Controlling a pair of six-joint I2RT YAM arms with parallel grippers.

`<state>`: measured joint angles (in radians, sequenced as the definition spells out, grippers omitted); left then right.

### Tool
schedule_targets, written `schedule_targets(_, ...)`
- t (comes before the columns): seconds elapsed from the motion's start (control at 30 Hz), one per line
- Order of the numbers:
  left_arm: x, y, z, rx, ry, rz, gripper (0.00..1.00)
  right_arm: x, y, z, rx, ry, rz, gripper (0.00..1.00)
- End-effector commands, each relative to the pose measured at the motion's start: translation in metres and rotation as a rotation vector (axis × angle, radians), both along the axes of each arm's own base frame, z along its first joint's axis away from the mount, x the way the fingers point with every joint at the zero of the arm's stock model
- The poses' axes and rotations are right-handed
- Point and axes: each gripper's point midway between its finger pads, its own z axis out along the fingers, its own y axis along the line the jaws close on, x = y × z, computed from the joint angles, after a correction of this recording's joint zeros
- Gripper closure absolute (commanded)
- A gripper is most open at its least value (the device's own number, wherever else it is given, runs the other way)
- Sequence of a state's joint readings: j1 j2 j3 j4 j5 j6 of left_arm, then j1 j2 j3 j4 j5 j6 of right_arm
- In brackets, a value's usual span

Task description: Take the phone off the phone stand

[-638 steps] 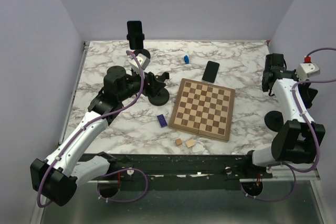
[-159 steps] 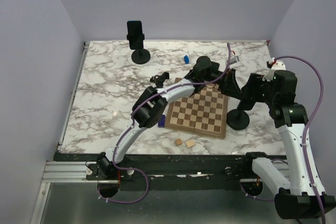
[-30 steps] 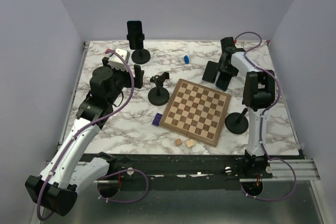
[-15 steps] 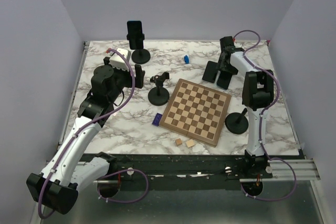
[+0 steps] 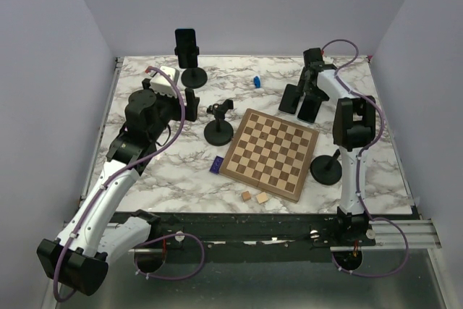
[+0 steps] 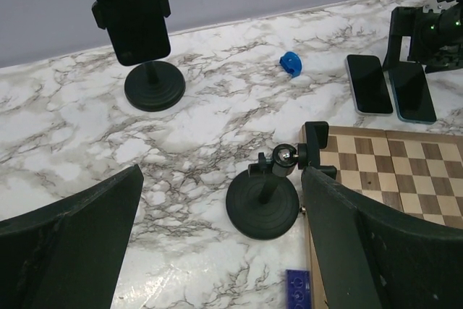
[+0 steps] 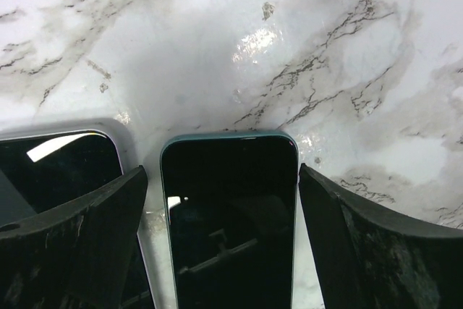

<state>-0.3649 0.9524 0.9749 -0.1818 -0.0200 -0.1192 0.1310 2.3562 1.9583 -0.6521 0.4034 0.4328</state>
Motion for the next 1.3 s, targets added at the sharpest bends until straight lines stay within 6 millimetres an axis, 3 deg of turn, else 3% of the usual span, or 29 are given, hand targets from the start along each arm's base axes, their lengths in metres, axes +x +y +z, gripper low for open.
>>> schedule_targets(0.0,0.002,0.000,0.014,-0.022,-0.028,-0.004,0.02,0.004,0.007,0.005,0.024,0.014,0.022,0.07)
schedule_targets(0.2,0.005,0.000,0.010,-0.027,-0.013,0.001,0.02,0.006,0.011,0.072,0.044,-0.089,0.039,0.00)
schedule_targets(0.4,0.009,-0.005,0.003,-0.036,0.011,-0.021,0.01,-0.023,0.018,0.137,0.033,-0.176,0.076,0.00)
schedule_targets(0.5,0.011,-0.003,-0.001,-0.039,0.021,-0.014,0.02,-0.048,0.037,0.163,0.057,-0.214,0.123,0.00)
schedule_targets(0.7,0.021,0.003,-0.011,-0.055,0.055,0.009,0.01,-0.114,0.104,0.210,0.178,-0.315,0.251,0.00)
schedule_targets(0.8,0.029,0.009,-0.018,-0.066,0.070,0.028,0.02,-0.146,0.149,0.221,0.336,-0.354,0.355,0.00)
schedule_targets(0.9,0.037,0.018,-0.026,-0.098,0.085,0.042,0.01,-0.177,0.181,0.222,0.464,-0.357,0.452,0.00)
schedule_targets(1.07,0.051,0.006,-0.029,-0.247,0.101,-0.132,0.01,-0.200,0.197,0.240,0.552,-0.397,0.602,0.00)
schedule_targets(1.13,0.062,0.008,-0.020,-0.319,0.080,-0.174,0.02,-0.200,0.197,0.247,0.534,-0.418,0.646,0.00)
schedule_targets(1.27,0.099,0.027,-0.015,-0.346,0.093,-0.093,0.14,-0.192,0.201,0.252,0.498,-0.416,0.695,0.00)
